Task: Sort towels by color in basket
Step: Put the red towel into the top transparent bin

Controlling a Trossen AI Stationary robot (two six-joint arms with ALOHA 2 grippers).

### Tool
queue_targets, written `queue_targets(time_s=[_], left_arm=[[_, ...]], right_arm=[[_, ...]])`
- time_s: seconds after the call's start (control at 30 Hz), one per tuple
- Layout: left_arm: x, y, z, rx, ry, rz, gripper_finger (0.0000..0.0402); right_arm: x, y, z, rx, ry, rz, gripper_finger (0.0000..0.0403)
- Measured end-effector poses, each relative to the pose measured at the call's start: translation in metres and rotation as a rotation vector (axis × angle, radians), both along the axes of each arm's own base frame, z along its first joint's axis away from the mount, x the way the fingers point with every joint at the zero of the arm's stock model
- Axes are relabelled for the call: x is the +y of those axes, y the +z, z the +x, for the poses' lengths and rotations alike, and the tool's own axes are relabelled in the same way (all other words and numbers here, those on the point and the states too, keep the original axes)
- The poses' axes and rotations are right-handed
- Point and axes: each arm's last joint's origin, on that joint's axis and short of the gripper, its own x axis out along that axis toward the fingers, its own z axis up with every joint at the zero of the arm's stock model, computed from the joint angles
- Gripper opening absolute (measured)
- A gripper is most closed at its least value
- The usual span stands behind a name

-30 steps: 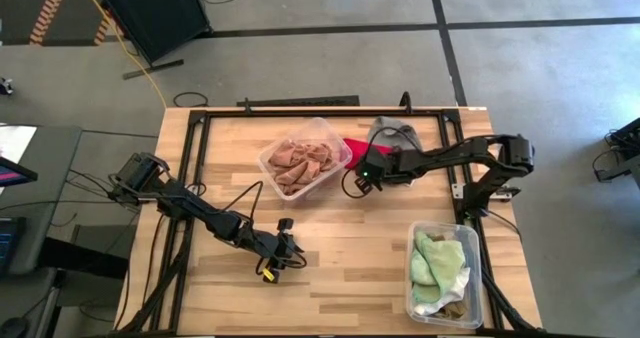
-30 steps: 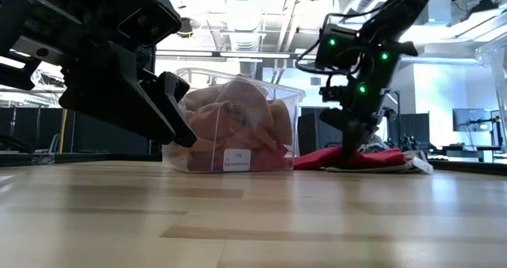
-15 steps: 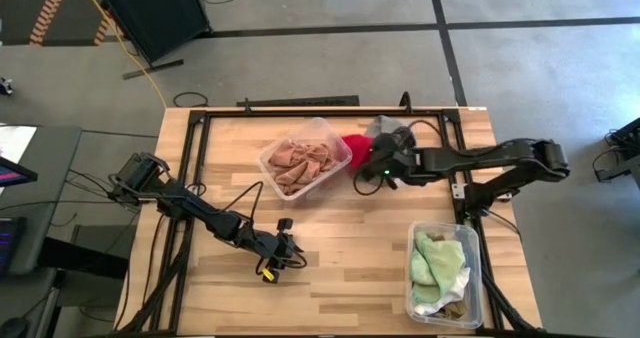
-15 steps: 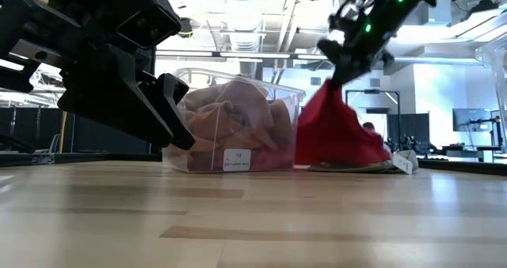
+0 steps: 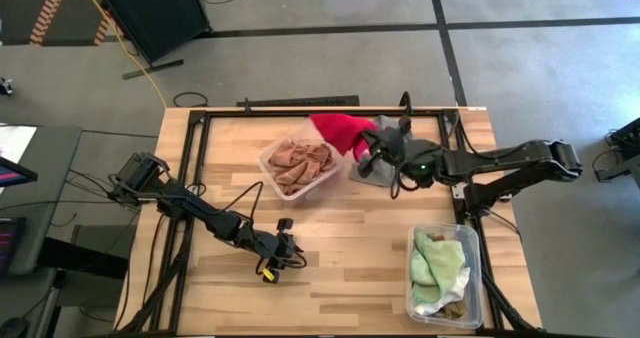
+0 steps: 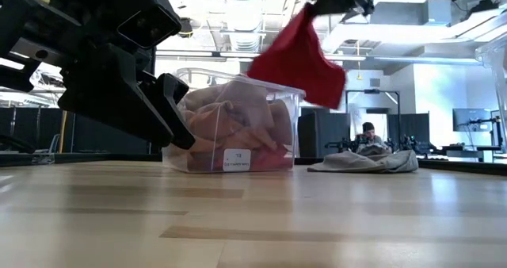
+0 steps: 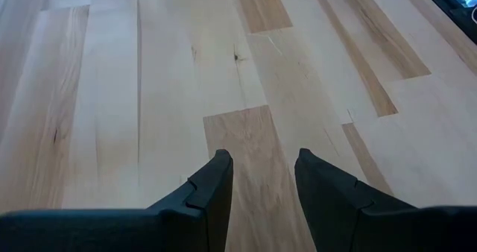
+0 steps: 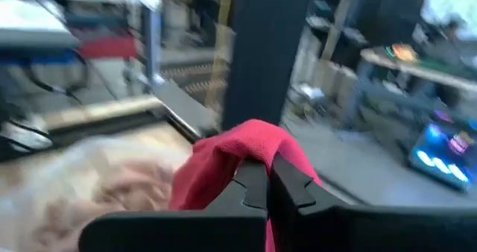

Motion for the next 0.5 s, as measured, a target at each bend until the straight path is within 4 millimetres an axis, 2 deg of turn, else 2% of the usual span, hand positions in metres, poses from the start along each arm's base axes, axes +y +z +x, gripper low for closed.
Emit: queue_targets(time_s=[0.5], left_arm=[[0.000, 0.000, 0.000, -0.001, 0.001, -0.002, 0.0139]], right_arm=[[0.008, 0.029, 0.007, -0.269, 0.358, -0.102, 0.0017]])
